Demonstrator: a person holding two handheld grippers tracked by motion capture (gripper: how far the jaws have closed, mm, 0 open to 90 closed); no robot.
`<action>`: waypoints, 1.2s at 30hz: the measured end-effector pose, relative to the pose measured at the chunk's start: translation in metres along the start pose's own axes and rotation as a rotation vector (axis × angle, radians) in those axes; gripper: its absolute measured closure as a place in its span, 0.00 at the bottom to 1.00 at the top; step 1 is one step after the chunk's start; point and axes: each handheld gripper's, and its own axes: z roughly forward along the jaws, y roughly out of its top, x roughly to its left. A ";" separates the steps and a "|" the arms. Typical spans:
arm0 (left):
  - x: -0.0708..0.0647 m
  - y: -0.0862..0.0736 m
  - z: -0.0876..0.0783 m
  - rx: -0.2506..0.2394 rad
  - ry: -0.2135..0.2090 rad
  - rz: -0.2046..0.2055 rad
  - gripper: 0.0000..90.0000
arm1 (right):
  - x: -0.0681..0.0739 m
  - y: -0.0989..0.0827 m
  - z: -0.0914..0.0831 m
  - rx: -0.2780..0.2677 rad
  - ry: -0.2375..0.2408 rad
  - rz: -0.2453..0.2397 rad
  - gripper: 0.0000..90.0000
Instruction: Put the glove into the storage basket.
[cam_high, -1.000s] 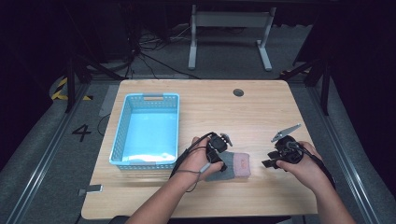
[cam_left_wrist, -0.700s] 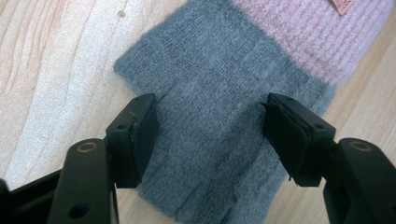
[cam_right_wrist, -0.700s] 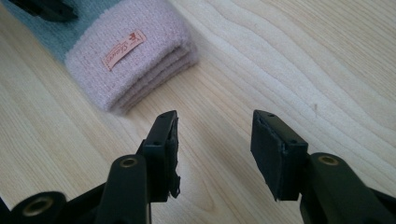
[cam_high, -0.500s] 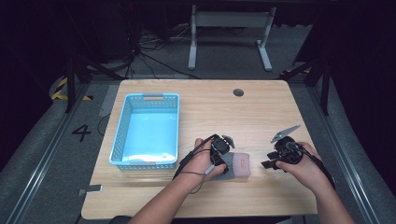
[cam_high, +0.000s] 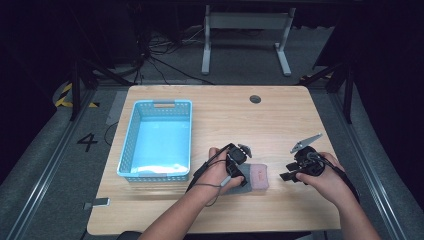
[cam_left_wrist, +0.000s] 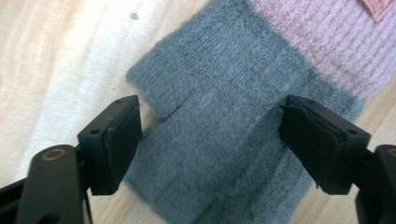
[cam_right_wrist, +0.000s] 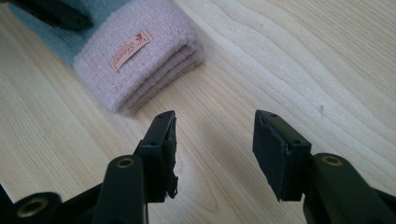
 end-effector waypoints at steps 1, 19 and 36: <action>0.000 0.000 0.002 0.008 -0.016 -0.007 0.20 | 0.000 0.000 0.000 -0.001 0.001 0.001 0.56; -0.006 -0.001 -0.004 0.009 -0.126 0.022 0.76 | 0.001 0.001 0.002 0.003 0.005 -0.005 0.55; -0.007 -0.015 -0.065 -0.065 -0.118 0.066 0.80 | 0.001 0.006 0.001 -0.009 0.004 -0.011 0.55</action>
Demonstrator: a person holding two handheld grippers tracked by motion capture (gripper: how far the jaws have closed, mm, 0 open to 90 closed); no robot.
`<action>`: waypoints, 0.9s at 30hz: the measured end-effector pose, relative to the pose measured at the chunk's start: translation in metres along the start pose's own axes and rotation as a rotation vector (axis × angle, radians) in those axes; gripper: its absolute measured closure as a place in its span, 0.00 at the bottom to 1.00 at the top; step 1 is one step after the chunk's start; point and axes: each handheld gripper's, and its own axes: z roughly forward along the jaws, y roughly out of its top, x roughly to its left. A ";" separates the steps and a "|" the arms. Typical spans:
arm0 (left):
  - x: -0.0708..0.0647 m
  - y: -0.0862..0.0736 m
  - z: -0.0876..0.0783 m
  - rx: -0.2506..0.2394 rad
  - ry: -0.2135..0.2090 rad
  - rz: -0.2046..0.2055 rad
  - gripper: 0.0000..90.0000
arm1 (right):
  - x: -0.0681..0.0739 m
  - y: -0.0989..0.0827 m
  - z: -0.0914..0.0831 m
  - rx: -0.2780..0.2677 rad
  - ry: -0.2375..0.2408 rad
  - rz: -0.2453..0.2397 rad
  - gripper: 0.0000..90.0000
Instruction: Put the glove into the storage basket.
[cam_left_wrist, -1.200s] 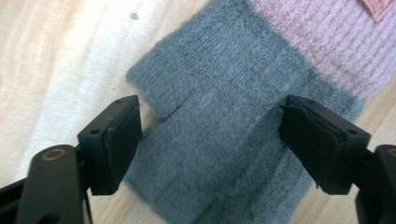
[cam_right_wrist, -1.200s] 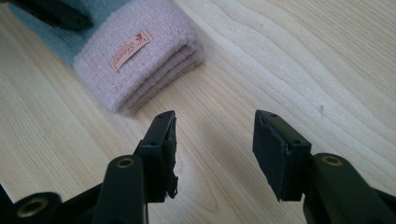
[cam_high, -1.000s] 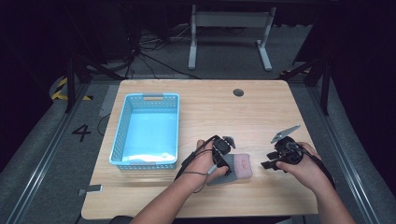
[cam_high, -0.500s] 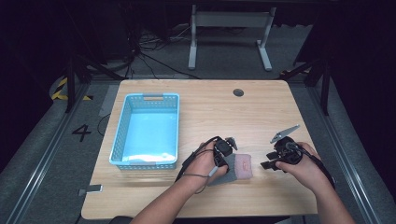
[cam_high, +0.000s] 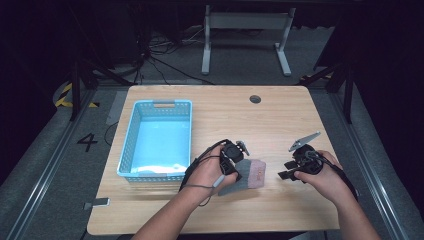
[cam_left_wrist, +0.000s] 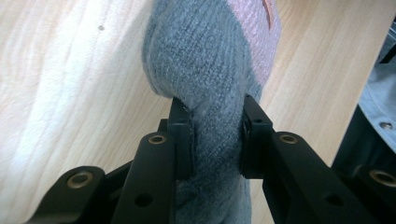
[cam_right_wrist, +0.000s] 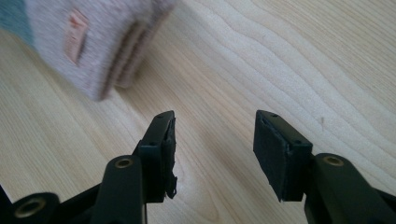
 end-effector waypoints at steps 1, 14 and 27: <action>0.000 -0.001 -0.006 -0.001 0.011 0.002 0.80 | 0.000 0.001 0.000 0.001 0.002 -0.001 0.55; 0.006 -0.013 -0.052 -0.046 0.084 -0.002 0.79 | -0.001 0.014 0.007 0.004 0.020 -0.033 0.55; 0.024 -0.031 -0.090 -0.093 0.146 -0.029 0.79 | 0.000 0.018 0.012 0.014 0.026 -0.041 0.55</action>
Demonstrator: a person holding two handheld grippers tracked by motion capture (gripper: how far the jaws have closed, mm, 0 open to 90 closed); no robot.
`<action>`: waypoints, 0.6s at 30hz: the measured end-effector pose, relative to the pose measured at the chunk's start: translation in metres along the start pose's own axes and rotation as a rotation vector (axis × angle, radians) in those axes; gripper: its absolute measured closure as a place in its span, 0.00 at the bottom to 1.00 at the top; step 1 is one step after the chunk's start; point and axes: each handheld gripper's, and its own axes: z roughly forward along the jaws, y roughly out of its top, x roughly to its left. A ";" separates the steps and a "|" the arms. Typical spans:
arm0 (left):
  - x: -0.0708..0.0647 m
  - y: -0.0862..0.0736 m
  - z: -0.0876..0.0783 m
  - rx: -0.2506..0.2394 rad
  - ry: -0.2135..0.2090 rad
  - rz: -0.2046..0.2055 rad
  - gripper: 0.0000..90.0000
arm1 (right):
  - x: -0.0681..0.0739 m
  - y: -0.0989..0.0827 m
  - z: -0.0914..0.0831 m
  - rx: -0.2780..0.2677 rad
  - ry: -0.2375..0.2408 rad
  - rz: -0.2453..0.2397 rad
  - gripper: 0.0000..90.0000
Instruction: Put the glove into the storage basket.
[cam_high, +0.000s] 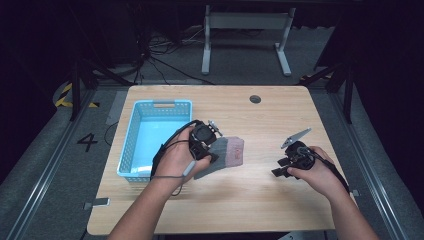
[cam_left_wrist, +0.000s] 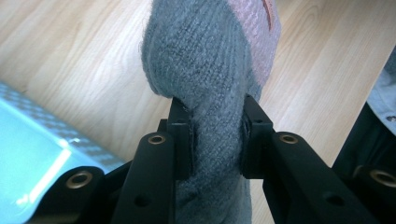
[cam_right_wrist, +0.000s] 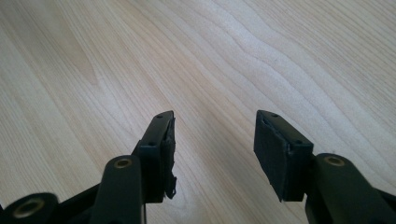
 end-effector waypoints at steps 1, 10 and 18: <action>0.002 -0.001 -0.002 -0.005 0.001 -0.003 0.79 | 0.000 -0.001 0.000 0.000 -0.002 0.005 0.55; 0.020 -0.008 -0.019 -0.030 0.007 -0.016 0.79 | -0.001 -0.008 -0.001 0.007 -0.010 0.023 0.54; 0.039 -0.016 -0.032 -0.044 0.030 -0.013 0.79 | -0.002 -0.014 -0.001 0.012 -0.016 0.043 0.54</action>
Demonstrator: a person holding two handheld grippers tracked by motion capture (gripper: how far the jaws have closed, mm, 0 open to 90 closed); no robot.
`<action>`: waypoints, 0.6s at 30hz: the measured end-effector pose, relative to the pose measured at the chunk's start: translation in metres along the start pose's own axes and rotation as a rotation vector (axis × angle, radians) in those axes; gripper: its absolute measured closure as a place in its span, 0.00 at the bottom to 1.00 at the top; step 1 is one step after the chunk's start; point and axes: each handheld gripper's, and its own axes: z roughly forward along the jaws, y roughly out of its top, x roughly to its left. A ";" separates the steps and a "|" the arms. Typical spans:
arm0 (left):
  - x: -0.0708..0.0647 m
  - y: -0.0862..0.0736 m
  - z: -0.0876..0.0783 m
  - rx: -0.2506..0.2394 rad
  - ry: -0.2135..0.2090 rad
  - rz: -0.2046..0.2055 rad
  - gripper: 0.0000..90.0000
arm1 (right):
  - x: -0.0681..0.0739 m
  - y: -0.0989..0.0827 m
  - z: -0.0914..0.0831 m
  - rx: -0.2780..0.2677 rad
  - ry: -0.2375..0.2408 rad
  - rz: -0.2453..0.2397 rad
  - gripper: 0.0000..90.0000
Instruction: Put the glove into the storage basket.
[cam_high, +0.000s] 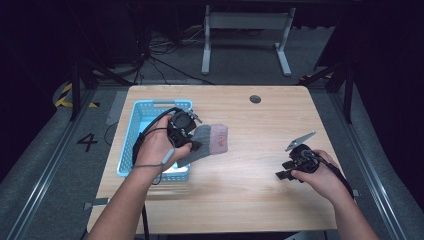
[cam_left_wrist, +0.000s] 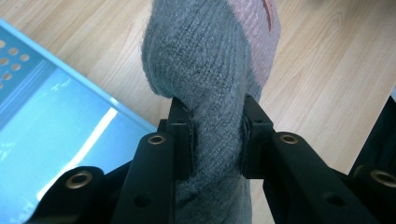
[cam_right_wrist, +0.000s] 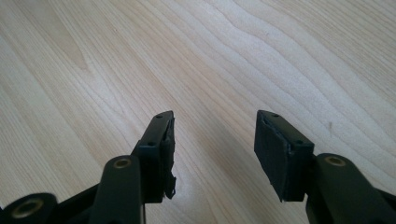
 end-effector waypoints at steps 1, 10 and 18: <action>0.002 -0.001 -0.001 -0.005 0.004 -0.005 0.79 | 0.000 0.000 0.000 0.001 0.000 0.001 0.54; 0.021 -0.018 -0.014 -0.003 0.024 -0.045 0.79 | -0.001 0.004 0.000 -0.006 -0.001 -0.009 0.54; 0.035 -0.032 -0.016 0.018 0.054 -0.091 0.79 | -0.004 0.010 0.002 -0.006 0.001 -0.020 0.54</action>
